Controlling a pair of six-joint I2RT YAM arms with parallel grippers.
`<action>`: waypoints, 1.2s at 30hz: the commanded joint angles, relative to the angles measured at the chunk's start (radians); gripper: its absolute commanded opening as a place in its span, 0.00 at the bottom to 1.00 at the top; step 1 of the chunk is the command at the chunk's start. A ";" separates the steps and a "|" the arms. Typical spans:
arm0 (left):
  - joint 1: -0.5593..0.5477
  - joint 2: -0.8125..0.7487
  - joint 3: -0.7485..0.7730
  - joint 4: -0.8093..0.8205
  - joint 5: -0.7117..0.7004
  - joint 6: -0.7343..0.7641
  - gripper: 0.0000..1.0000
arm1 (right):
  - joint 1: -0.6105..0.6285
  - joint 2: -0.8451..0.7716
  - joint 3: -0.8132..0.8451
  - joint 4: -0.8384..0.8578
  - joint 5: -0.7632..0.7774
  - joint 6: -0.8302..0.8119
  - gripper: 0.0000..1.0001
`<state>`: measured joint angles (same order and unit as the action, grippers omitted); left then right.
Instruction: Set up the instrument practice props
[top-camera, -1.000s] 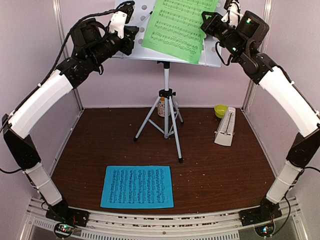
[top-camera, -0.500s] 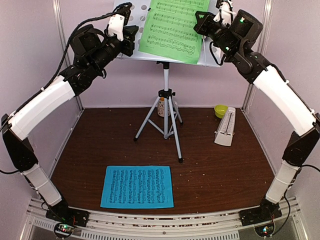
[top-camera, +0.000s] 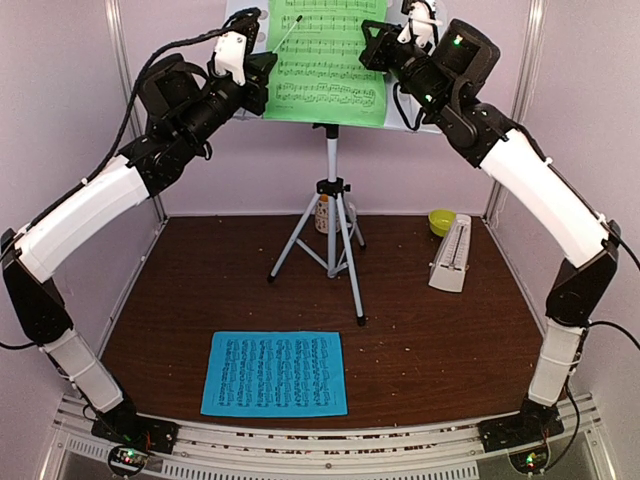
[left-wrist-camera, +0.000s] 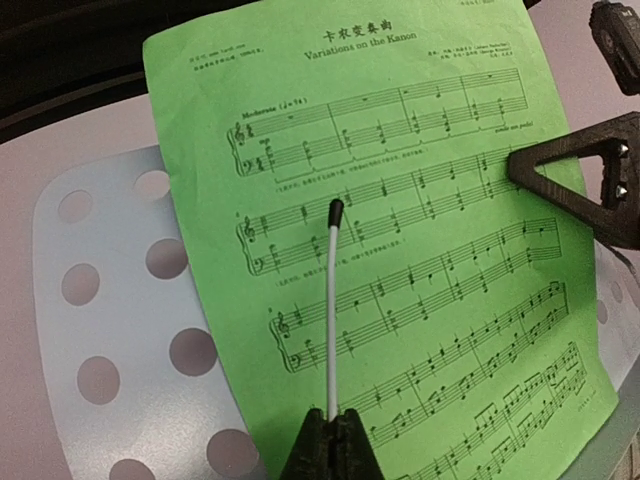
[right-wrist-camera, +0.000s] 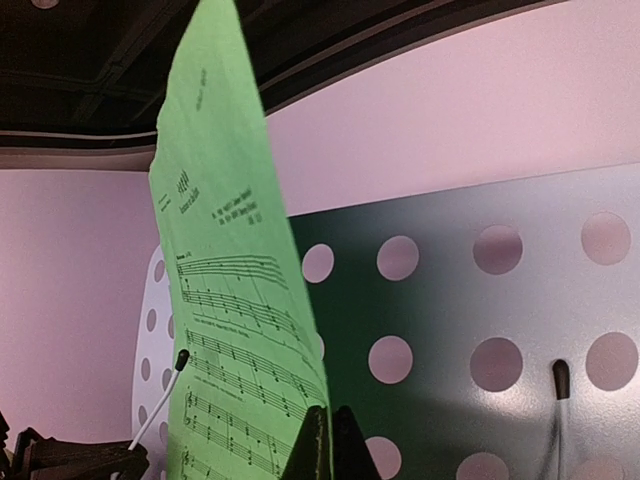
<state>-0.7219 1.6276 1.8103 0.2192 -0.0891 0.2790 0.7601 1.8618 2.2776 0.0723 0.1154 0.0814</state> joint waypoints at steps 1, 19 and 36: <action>-0.007 -0.046 -0.015 0.092 0.028 0.006 0.00 | 0.005 0.037 0.057 0.061 -0.059 0.011 0.00; -0.007 -0.058 -0.046 0.128 0.035 0.006 0.00 | 0.011 0.152 0.117 0.234 -0.215 0.033 0.00; -0.007 -0.055 -0.045 0.126 0.028 0.009 0.00 | 0.015 0.147 0.110 0.227 -0.227 0.005 0.48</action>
<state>-0.7238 1.6096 1.7641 0.2787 -0.0708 0.2790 0.7685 2.0163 2.3707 0.2844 -0.1055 0.1032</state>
